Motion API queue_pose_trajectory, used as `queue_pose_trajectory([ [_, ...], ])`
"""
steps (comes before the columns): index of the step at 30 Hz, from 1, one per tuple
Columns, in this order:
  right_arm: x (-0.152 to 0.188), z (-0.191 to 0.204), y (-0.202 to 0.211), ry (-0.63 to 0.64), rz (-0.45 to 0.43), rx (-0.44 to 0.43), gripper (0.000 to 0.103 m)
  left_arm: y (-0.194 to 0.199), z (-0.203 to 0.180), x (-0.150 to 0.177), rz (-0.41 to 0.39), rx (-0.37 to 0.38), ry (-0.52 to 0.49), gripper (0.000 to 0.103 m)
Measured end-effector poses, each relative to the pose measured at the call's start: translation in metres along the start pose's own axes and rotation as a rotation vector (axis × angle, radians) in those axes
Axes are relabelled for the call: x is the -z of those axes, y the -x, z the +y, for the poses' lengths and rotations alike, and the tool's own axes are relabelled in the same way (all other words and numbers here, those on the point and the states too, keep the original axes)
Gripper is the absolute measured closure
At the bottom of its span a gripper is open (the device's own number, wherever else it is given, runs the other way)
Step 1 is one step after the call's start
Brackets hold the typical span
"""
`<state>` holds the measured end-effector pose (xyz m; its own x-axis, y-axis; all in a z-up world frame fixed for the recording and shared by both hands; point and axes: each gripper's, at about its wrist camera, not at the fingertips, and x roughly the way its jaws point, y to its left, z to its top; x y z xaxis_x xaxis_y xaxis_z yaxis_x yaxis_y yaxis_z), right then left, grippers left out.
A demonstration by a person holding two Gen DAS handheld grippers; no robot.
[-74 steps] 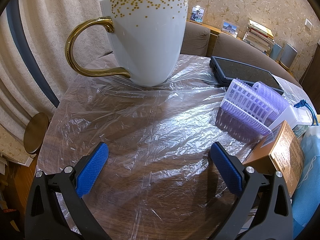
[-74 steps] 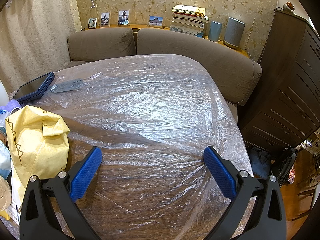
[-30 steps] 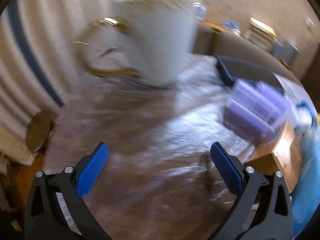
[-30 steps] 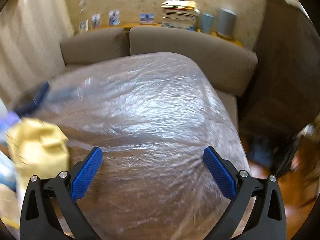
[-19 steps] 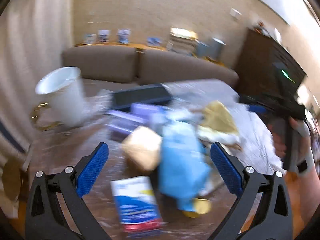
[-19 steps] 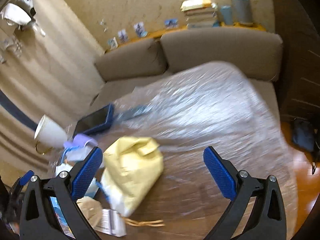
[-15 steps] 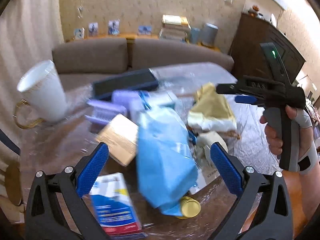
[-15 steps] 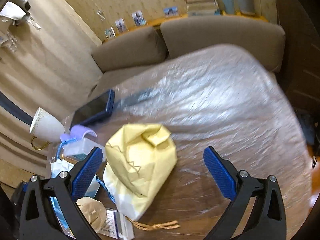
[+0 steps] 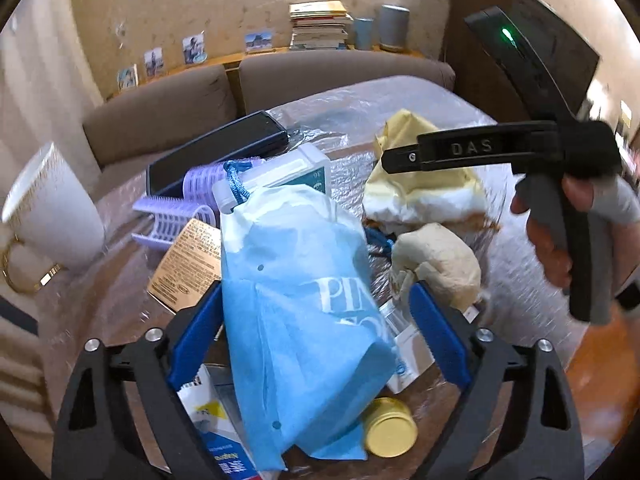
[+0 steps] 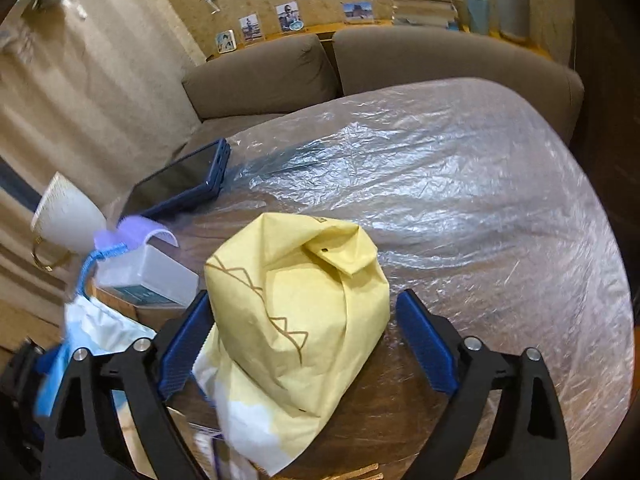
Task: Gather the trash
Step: 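Grasp the blue cloth bag with the left tool while the right tool grasps the yellow cloth bag, then carry both held bags off the table toward the white bin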
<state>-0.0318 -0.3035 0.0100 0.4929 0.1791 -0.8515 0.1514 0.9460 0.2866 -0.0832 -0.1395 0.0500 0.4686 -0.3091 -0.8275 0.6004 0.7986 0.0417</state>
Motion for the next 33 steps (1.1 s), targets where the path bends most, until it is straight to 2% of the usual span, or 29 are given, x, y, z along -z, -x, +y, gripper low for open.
queue_pose_trajectory([
  [3, 0.002, 0.003, 0.002, 0.033, -0.014, 0.015, 0.023, -0.003, -0.005, -0.001, 0.006, -0.043, -0.047, 0.017],
  [5, 0.003, 0.006, 0.003, 0.057, -0.029, 0.03, 0.027, -0.005, -0.009, -0.002, 0.003, -0.08, -0.077, 0.029],
  [6, 0.003, 0.007, 0.004, 0.067, -0.038, 0.032, 0.029, -0.004, -0.011, -0.001, -0.005, -0.097, -0.09, 0.031],
  [9, 0.005, 0.007, 0.015, 0.086, -0.076, 0.039, 0.037, -0.001, -0.011, 0.0, -0.02, -0.094, -0.087, 0.043],
  [13, 0.003, 0.004, 0.032, 0.096, -0.125, 0.026, 0.038, 0.005, -0.005, 0.0, -0.03, -0.063, -0.045, 0.052],
  [17, 0.002, -0.006, 0.052, 0.068, -0.175, 0.006, 0.038, 0.016, 0.003, 0.003, -0.074, -0.013, 0.016, 0.054],
  [25, 0.01, -0.012, 0.087, 0.073, -0.23, -0.032, 0.038, 0.027, 0.012, 0.009, -0.129, 0.011, 0.102, 0.054],
  [29, 0.016, -0.009, 0.105, 0.092, -0.269, -0.043, 0.038, 0.035, 0.021, 0.012, -0.169, -0.004, 0.165, 0.054],
  [33, 0.016, -0.005, 0.125, 0.115, -0.315, -0.046, 0.038, 0.048, 0.036, 0.011, -0.227, 0.034, 0.244, 0.054],
])
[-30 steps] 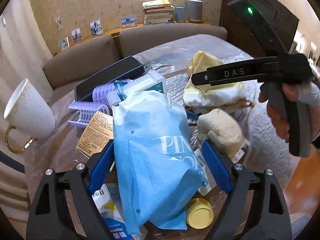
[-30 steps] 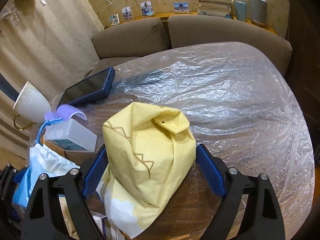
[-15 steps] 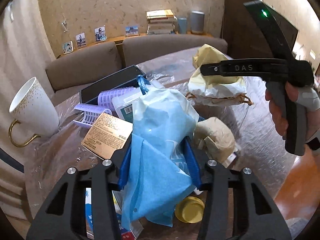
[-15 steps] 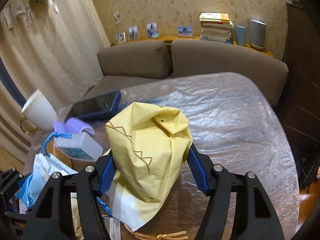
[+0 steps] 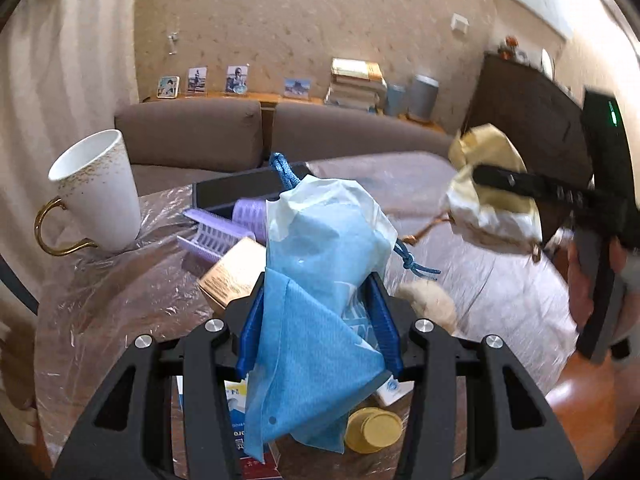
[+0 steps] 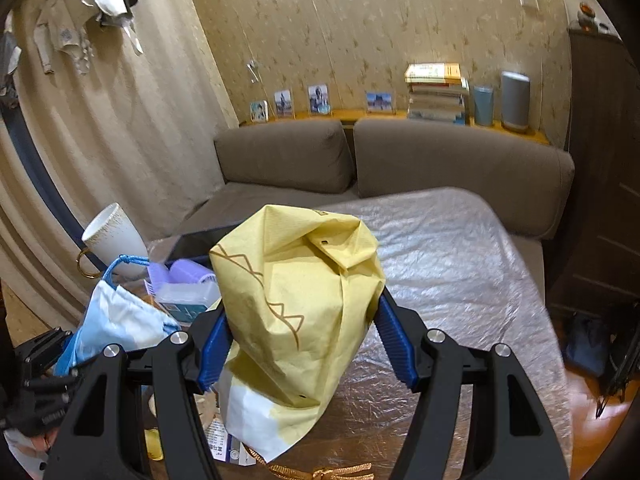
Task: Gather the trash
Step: 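Carry both held bags off the table toward the white bin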
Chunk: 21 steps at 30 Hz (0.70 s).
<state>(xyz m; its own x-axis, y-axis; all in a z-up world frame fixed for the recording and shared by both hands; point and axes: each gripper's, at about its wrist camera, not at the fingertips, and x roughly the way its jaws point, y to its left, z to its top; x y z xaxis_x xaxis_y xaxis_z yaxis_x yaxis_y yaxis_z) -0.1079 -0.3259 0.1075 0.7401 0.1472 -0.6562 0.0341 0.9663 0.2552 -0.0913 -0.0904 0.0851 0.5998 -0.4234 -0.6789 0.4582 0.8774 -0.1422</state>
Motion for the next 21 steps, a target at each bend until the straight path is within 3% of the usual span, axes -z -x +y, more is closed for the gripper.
queue_pose_trajectory([
  [11, 0.003, 0.016, 0.059, 0.05, -0.088, -0.061, 0.038, 0.055, 0.003, -0.007, -0.136, 0.028, 0.069, 0.054],
  [15, 0.011, 0.019, 0.083, 0.063, -0.1, -0.126, 0.038, 0.074, 0.004, -0.005, -0.158, 0.054, 0.083, 0.054],
  [21, 0.039, 0.03, 0.107, 0.118, -0.069, -0.148, 0.038, 0.101, 0.003, 0.015, -0.156, 0.068, 0.084, 0.053],
])
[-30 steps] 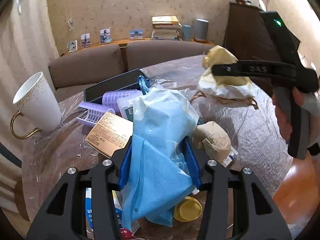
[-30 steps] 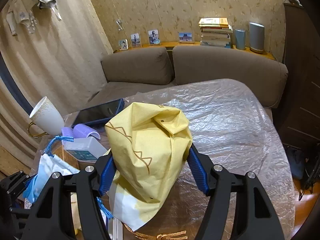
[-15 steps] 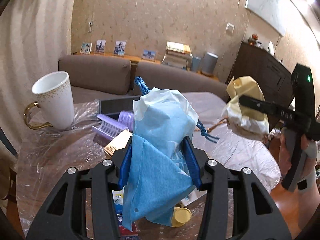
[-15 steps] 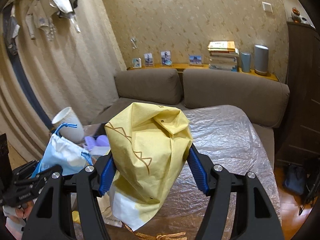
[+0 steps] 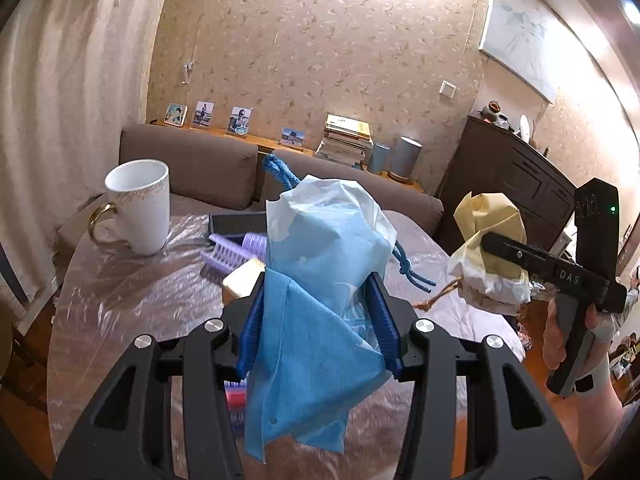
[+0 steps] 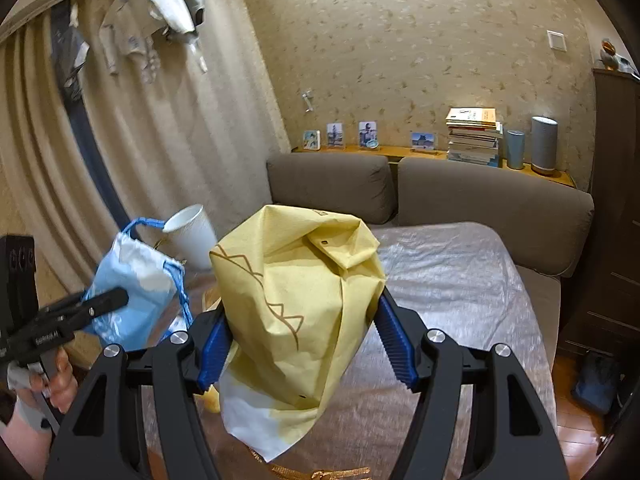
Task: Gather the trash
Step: 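Carry both held bags off the table toward the white bin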
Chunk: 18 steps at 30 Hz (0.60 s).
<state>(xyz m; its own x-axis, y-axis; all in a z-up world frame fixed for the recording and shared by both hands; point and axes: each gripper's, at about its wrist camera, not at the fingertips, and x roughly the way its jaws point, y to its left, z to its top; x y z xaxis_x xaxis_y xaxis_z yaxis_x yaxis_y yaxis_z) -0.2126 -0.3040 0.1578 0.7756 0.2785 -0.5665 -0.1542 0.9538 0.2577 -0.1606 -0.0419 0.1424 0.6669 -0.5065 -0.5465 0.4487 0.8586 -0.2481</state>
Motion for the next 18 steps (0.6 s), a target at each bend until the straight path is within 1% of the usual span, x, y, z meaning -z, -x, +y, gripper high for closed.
queue_pose_trajectory([
  [3, 0.018, 0.009, 0.008, 0.008, 0.033, -0.02, 0.038, 0.011, -0.003, 0.013, 0.018, 0.006, 0.013, 0.053],
  [7, 0.048, 0.028, 0.015, 0.055, 0.094, -0.013, 0.038, 0.021, -0.012, 0.031, 0.041, -0.007, 0.007, 0.053],
  [9, 0.063, 0.037, 0.019, 0.06, 0.116, -0.024, 0.038, 0.025, -0.015, 0.04, 0.054, -0.019, -0.002, 0.053],
  [11, 0.076, 0.042, 0.023, 0.049, 0.141, -0.048, 0.038, 0.028, -0.019, 0.049, 0.07, -0.013, -0.003, 0.053],
  [13, 0.087, 0.046, 0.027, 0.054, 0.162, -0.044, 0.038, 0.03, -0.021, 0.057, 0.086, -0.013, -0.005, 0.053],
  [18, 0.113, 0.051, 0.033, 0.047, 0.226, -0.046, 0.038, 0.033, -0.024, 0.081, 0.144, 0.016, 0.008, 0.053],
])
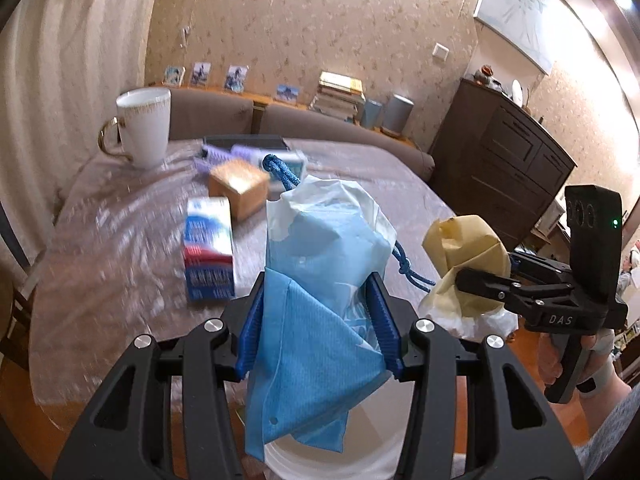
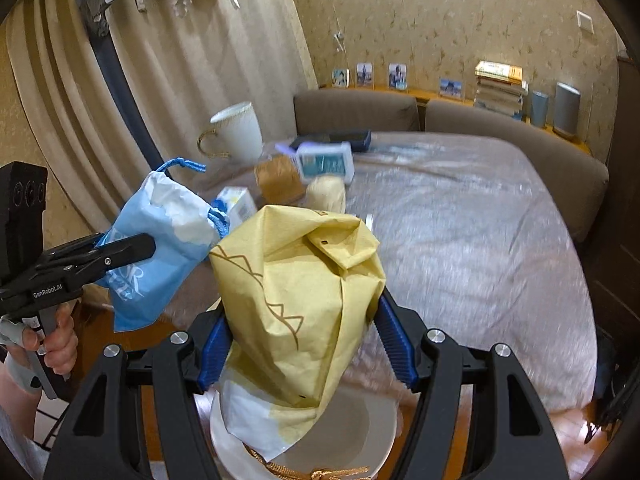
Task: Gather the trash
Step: 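Carry both held bags off the table toward the white bin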
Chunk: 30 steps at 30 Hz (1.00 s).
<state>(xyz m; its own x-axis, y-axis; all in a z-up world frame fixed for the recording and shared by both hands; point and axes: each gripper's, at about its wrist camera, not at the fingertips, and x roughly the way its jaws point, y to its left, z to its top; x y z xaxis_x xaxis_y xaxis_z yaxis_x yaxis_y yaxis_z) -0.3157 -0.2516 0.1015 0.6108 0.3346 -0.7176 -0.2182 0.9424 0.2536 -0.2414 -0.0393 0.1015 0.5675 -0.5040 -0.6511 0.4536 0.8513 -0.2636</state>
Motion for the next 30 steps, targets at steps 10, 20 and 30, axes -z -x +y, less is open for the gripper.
queue_pose_trajectory([
  [10, 0.044, 0.0, -0.006, -0.022, 0.128, 0.018, 0.038, -0.011, -0.01, 0.045, 0.122, -0.026, -0.044, 0.053],
  [20, 0.067, 0.008, -0.025, -0.011, 0.217, 0.02, 0.038, -0.028, -0.017, 0.08, 0.23, -0.026, -0.086, 0.053],
  [30, 0.081, 0.014, -0.041, 0.012, 0.27, 0.056, 0.038, -0.044, -0.015, 0.105, 0.311, -0.01, -0.096, 0.053],
])
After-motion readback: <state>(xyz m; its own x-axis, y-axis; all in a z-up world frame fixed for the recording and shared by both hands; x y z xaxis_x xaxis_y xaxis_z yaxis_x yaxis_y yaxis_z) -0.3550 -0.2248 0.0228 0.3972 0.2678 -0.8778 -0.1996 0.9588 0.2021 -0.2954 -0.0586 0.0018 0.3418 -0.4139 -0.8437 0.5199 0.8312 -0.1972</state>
